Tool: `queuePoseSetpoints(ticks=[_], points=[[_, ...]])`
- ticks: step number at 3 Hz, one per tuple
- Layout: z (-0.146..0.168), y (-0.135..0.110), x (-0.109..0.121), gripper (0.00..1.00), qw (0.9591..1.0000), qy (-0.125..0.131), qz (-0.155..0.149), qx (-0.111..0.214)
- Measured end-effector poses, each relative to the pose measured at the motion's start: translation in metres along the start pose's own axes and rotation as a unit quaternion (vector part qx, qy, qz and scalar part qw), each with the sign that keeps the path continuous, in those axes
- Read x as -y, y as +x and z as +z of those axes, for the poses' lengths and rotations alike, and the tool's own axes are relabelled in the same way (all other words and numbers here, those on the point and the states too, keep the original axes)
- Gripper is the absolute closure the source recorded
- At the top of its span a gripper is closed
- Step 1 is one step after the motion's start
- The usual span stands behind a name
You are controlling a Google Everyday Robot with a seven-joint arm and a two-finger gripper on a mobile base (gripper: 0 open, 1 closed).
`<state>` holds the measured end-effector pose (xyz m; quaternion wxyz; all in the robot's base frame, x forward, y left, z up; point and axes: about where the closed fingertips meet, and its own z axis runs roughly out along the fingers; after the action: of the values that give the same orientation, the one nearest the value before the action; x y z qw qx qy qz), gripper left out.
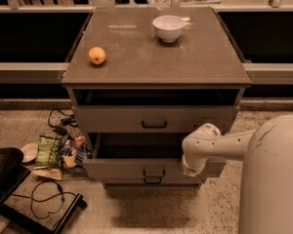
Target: Open middle drawer
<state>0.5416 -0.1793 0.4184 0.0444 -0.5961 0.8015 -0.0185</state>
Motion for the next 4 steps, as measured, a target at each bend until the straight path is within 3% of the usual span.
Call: queuePoseSetpoints(ticks=[2, 4], points=[[-0.0006, 0.0000, 0.0000, 1.00, 1.0000, 0.000, 0.000, 0.000], [-0.0003, 0.0002, -0.0005, 0.58, 1.0000, -0.001, 0.000, 0.000]])
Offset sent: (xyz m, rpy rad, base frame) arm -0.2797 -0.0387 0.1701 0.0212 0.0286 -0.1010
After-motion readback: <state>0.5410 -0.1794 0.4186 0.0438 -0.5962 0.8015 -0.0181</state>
